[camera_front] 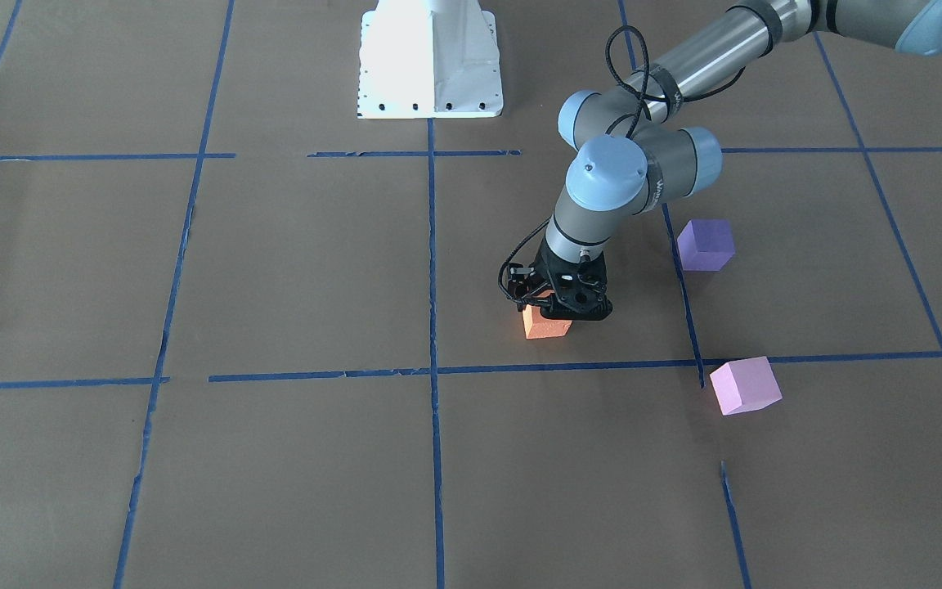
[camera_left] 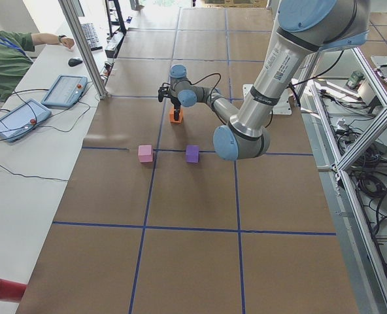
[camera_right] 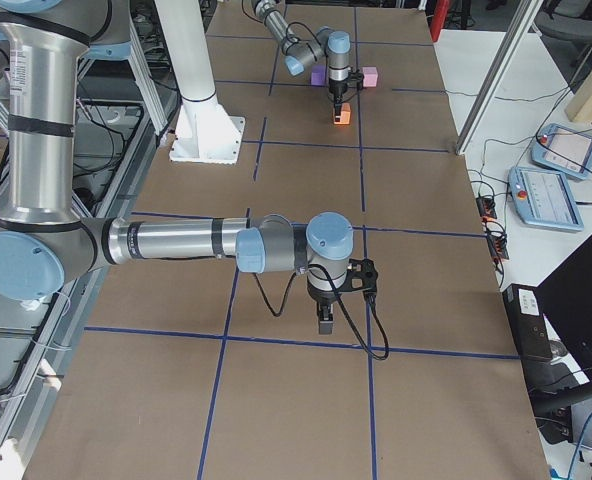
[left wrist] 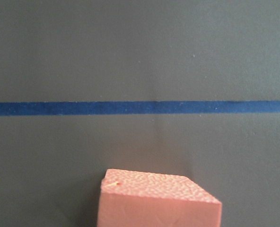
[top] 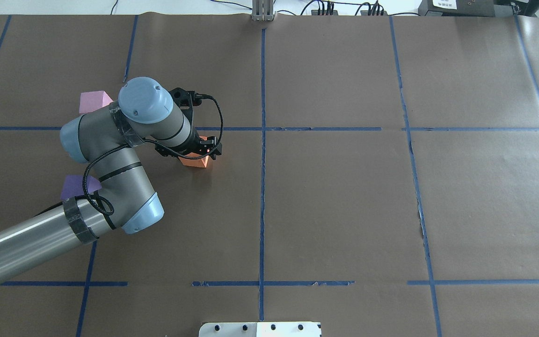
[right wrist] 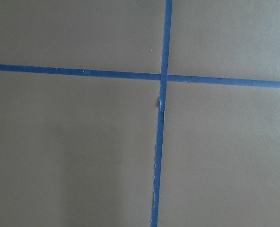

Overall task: Arrange blocks in a line
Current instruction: 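Grasp the orange cube with the left gripper and lift it, then carry the orange cube between the pink and purple cubes and lower it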

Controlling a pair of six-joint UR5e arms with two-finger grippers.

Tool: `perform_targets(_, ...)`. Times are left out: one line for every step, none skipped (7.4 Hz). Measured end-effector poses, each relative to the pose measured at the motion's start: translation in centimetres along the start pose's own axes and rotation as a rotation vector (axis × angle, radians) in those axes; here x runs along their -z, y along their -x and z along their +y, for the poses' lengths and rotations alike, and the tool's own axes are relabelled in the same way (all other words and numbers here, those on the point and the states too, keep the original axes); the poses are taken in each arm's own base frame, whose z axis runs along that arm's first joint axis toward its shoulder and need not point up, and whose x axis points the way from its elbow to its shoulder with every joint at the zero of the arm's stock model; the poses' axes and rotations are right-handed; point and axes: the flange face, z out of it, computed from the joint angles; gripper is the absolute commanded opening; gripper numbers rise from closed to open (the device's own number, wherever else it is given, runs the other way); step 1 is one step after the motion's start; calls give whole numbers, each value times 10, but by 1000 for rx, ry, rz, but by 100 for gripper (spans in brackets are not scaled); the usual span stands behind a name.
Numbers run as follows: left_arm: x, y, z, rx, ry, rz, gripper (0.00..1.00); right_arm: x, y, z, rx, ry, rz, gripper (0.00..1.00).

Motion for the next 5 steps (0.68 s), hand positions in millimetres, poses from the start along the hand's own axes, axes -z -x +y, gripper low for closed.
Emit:
perform_targets(4,3,-4,1,-3,-6,33,0,0,0,0,0,0,100)
perform_targets(16,14,-16,1,-17,-13,34,0,0,0,0,0,0,100)
perform_targets(35,38,-28,-12,-31,-21,34,0,0,0,0,0,-1,100)
perform_targets(55,77,-34,-42,-30,-28,34,0,0,0,0,0,0,100)
perform_targets(67,123,-37,-72,-21,-41,39,0,0,0,0,0,0,100)
